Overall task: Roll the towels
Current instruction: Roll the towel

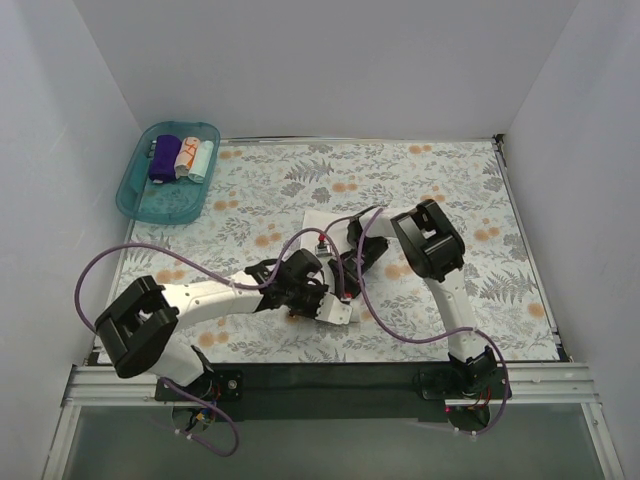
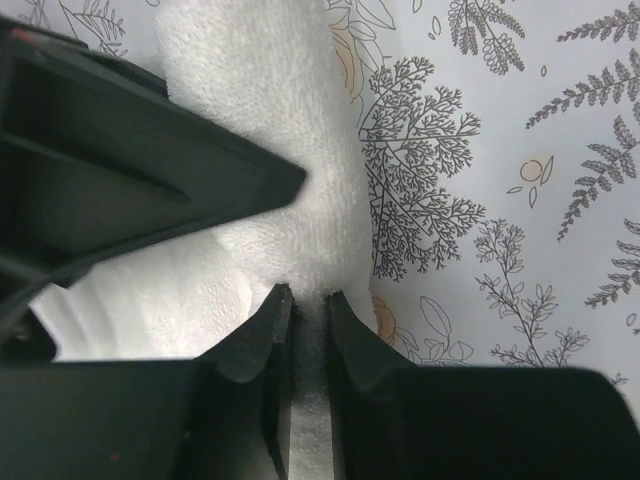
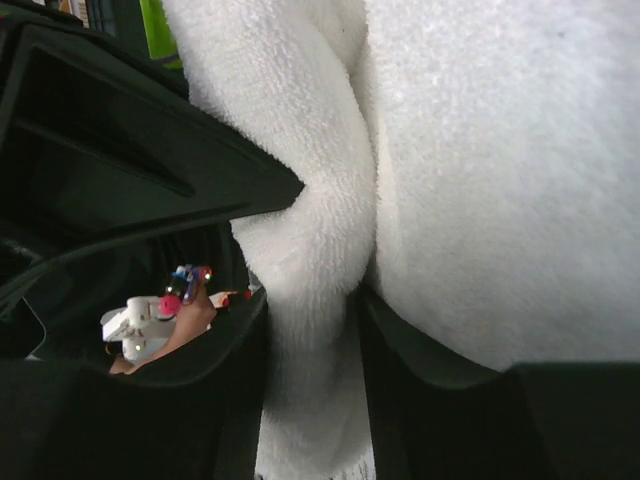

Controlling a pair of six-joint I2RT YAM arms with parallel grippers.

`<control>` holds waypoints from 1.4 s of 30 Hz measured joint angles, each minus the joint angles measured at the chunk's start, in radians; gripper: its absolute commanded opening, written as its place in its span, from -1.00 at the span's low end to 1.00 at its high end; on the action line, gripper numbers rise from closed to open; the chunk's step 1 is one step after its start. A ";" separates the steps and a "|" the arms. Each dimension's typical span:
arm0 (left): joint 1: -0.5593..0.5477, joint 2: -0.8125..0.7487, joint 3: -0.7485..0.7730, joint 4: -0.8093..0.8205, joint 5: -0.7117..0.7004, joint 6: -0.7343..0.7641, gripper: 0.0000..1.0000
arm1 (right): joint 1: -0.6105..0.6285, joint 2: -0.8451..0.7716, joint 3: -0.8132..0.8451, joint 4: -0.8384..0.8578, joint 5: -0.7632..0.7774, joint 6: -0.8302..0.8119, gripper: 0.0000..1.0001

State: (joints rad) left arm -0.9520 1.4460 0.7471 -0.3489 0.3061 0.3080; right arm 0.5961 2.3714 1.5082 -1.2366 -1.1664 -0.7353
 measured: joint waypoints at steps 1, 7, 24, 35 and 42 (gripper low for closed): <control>0.011 0.006 0.008 -0.013 0.018 -0.005 -0.92 | -0.007 -0.005 -0.004 0.001 -0.002 0.003 -0.07; 0.126 0.092 0.103 -0.136 0.194 -0.014 -0.96 | -0.151 -0.150 -0.031 0.039 0.062 -0.003 0.22; 0.406 0.719 0.645 -0.797 0.764 0.098 -0.85 | 0.039 -0.967 -0.468 0.568 0.555 0.109 0.24; 0.415 0.872 0.753 -0.990 0.847 0.086 -0.83 | 0.378 -0.853 -0.562 0.846 0.967 0.155 0.17; 0.428 0.898 0.759 -1.015 0.866 0.061 -0.78 | 0.408 -0.826 -0.614 0.919 0.957 0.153 -0.45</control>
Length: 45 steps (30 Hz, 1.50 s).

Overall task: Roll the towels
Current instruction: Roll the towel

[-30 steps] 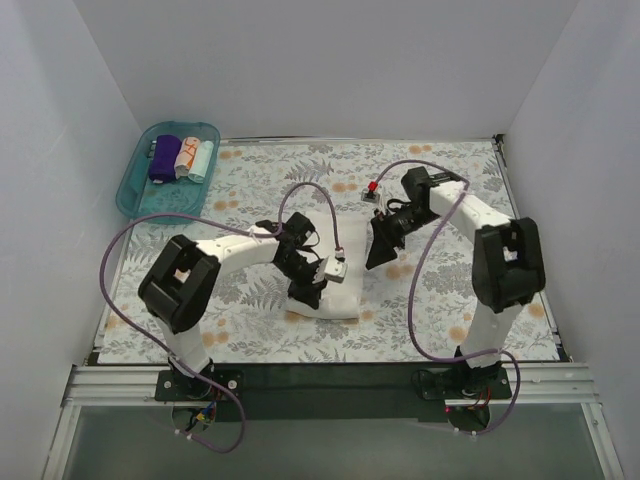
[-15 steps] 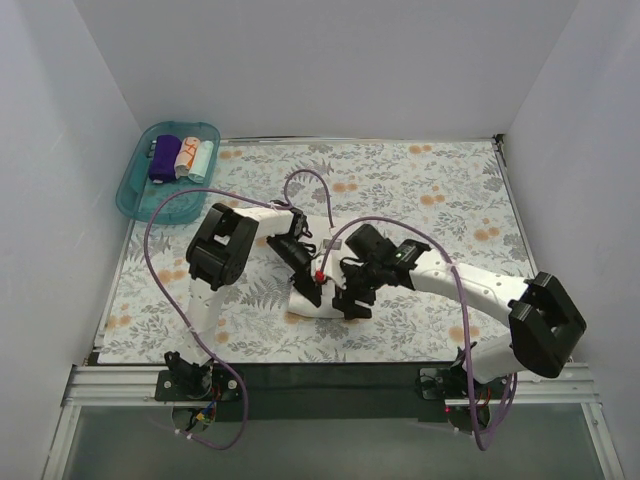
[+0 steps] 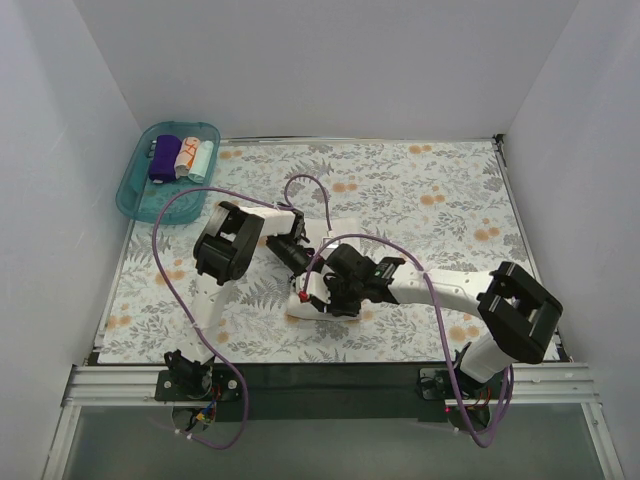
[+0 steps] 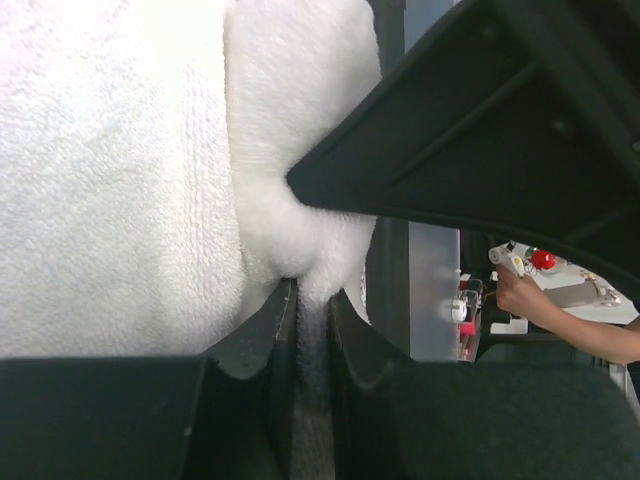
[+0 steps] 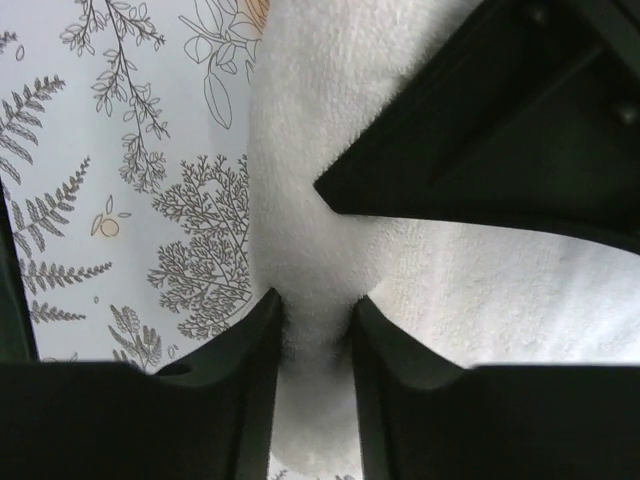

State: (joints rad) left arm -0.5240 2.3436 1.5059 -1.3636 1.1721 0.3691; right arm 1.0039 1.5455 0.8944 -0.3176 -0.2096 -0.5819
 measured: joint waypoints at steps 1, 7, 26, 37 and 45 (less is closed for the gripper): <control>0.001 0.000 0.000 0.001 0.000 -0.005 -0.75 | 0.000 0.000 -0.011 0.013 -0.006 -0.005 -0.62; 0.014 -0.042 -0.058 0.058 0.004 -0.033 -0.17 | -0.036 0.006 -0.019 0.035 -0.098 -0.016 -0.97; 0.240 -0.966 -0.596 0.641 -0.264 -0.138 0.29 | -0.315 0.435 0.321 -0.316 -0.757 -0.047 -0.97; -0.190 -1.387 -0.998 0.942 -0.592 -0.047 0.34 | -0.337 0.646 0.455 -0.557 -0.950 -0.063 -0.97; -0.354 -1.265 -1.036 1.130 -0.766 -0.027 0.08 | -0.354 0.713 0.499 -0.645 -0.992 -0.055 -0.97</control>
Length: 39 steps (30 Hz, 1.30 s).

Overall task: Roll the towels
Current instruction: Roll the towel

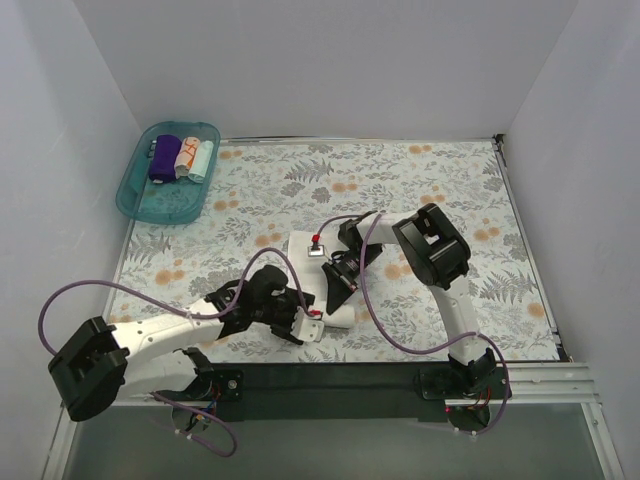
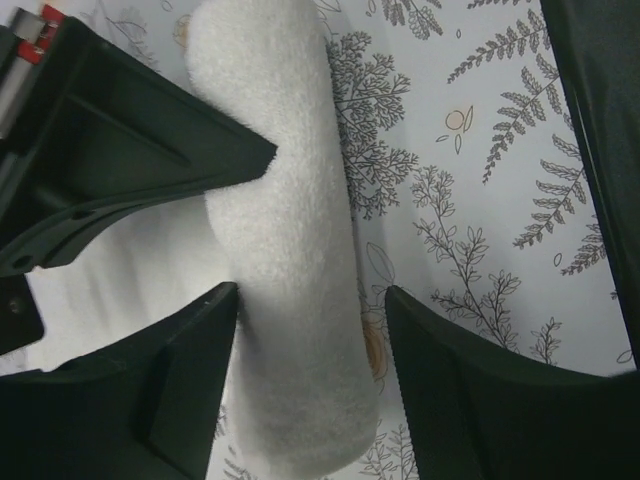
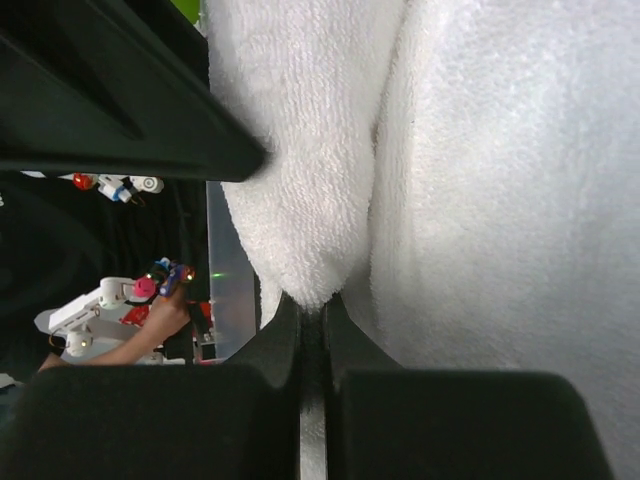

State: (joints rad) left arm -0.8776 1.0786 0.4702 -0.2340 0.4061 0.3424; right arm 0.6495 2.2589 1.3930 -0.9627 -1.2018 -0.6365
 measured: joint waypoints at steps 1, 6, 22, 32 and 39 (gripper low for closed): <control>-0.010 0.024 0.000 0.011 -0.010 0.000 0.03 | -0.002 0.004 0.003 -0.005 -0.002 0.002 -0.97; -0.018 0.135 0.055 0.000 -0.050 -0.018 -0.41 | -0.018 0.003 0.005 -0.008 0.004 0.025 -0.44; 0.125 0.402 0.330 -0.304 0.191 -0.059 -0.95 | -0.258 -0.607 -0.167 0.163 0.475 -0.014 0.34; 0.311 0.799 0.617 -0.613 0.542 -0.008 -0.82 | -0.120 -0.882 -0.373 0.265 0.645 -0.018 0.37; 0.354 0.996 0.753 -0.808 0.689 0.021 -0.74 | 0.167 -0.877 -0.475 0.422 0.836 0.011 0.39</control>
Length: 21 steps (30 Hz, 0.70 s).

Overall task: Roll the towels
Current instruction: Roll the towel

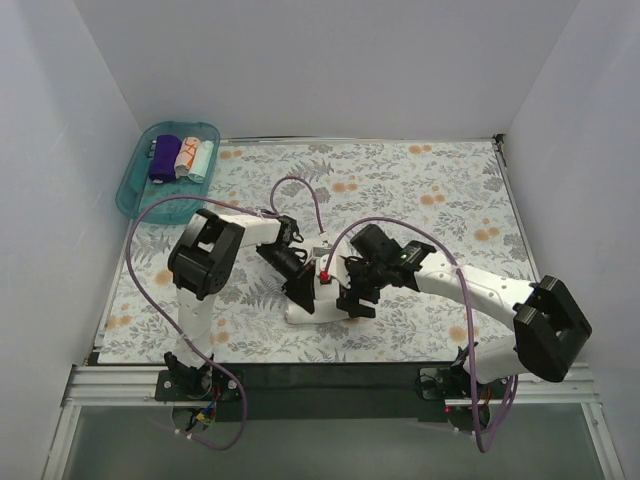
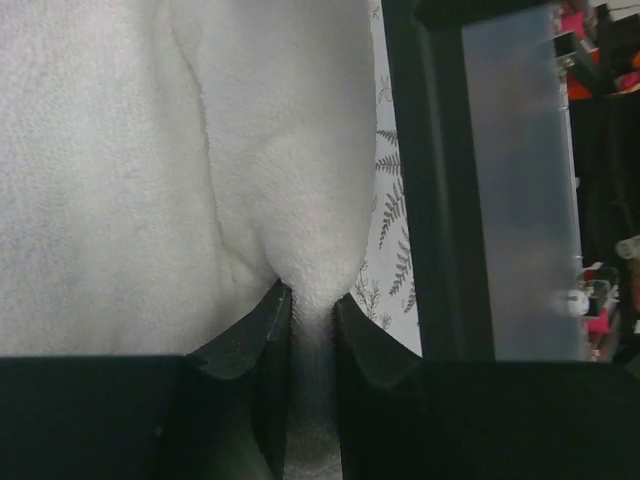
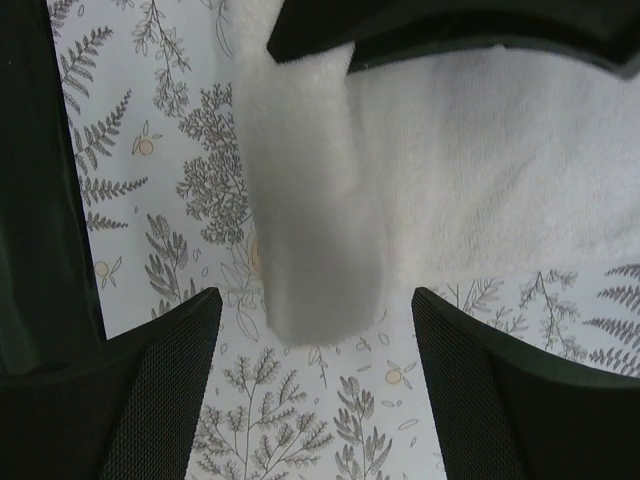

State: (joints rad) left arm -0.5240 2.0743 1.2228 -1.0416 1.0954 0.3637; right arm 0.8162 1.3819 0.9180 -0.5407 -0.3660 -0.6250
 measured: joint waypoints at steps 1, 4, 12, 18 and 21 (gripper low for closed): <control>0.003 0.019 0.010 -0.020 0.013 0.003 -0.74 | 0.034 0.010 0.000 0.021 0.019 0.004 0.38; 0.008 0.060 0.029 -0.068 0.044 0.015 -0.72 | 0.102 0.046 -0.001 0.101 0.062 0.013 0.32; 0.027 0.124 0.057 -0.151 0.090 0.036 -0.66 | 0.198 0.124 -0.082 0.257 0.130 -0.019 -0.36; 0.045 0.093 0.013 -0.120 0.079 0.032 -0.24 | 0.207 0.148 -0.084 0.285 0.093 -0.035 -0.97; 0.061 0.010 -0.058 -0.051 0.054 0.021 -0.11 | 0.204 0.168 -0.069 0.285 0.044 -0.032 -0.97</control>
State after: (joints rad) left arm -0.4629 2.0846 1.1648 -1.0927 1.1496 0.3847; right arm 1.0203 1.5497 0.8490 -0.2554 -0.3218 -0.6567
